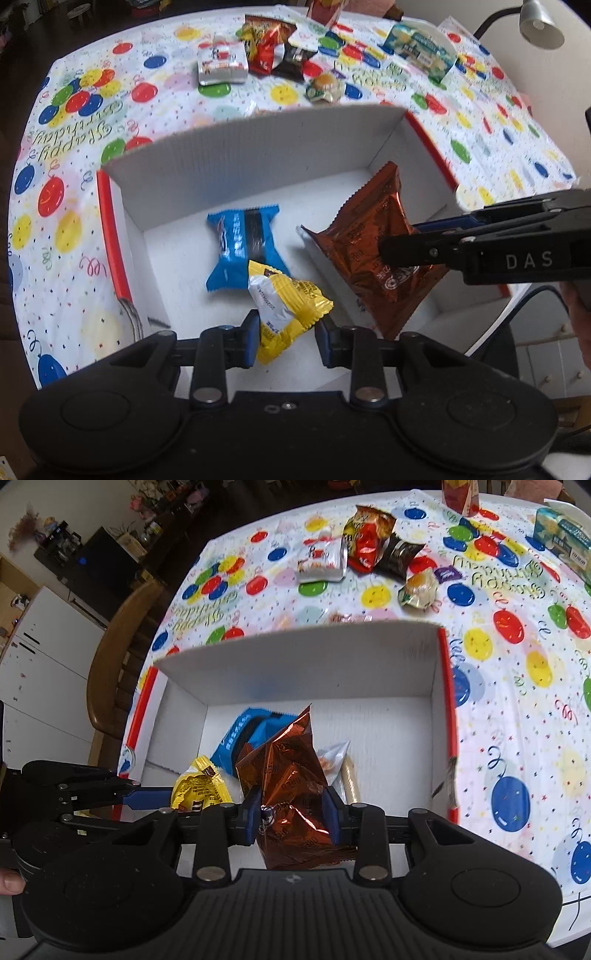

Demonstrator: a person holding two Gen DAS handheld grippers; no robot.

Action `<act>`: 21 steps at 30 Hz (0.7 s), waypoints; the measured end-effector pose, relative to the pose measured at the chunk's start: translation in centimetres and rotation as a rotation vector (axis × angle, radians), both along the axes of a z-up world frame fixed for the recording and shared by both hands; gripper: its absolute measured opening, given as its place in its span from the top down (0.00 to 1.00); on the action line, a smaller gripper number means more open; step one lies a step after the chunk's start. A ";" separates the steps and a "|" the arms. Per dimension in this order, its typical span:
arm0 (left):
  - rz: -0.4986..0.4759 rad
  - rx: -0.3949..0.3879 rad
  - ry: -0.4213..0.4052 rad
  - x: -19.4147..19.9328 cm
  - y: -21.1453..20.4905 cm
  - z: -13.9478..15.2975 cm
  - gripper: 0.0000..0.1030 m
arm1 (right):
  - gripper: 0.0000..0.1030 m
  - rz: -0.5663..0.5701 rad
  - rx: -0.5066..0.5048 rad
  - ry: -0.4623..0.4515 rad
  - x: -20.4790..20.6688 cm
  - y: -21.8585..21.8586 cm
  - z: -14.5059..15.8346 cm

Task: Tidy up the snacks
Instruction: 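Carry the yellow packet and brown foil bag into the white box and release them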

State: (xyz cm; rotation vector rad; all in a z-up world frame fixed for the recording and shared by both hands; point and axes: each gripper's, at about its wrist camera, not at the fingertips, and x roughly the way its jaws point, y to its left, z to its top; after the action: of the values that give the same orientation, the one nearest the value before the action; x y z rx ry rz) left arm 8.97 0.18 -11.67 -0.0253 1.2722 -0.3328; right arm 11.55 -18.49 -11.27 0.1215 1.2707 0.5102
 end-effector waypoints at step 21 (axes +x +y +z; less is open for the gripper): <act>-0.013 0.056 0.076 -0.9 -0.5 -3.5 0.72 | 0.66 0.005 -0.064 0.014 -1.7 2.3 -2.5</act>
State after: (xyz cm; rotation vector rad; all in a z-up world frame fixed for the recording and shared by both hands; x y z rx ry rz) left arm 8.10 -0.37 -15.21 0.0183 1.3573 -0.3095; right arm 9.84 -16.21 -13.79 0.0682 1.2999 0.4730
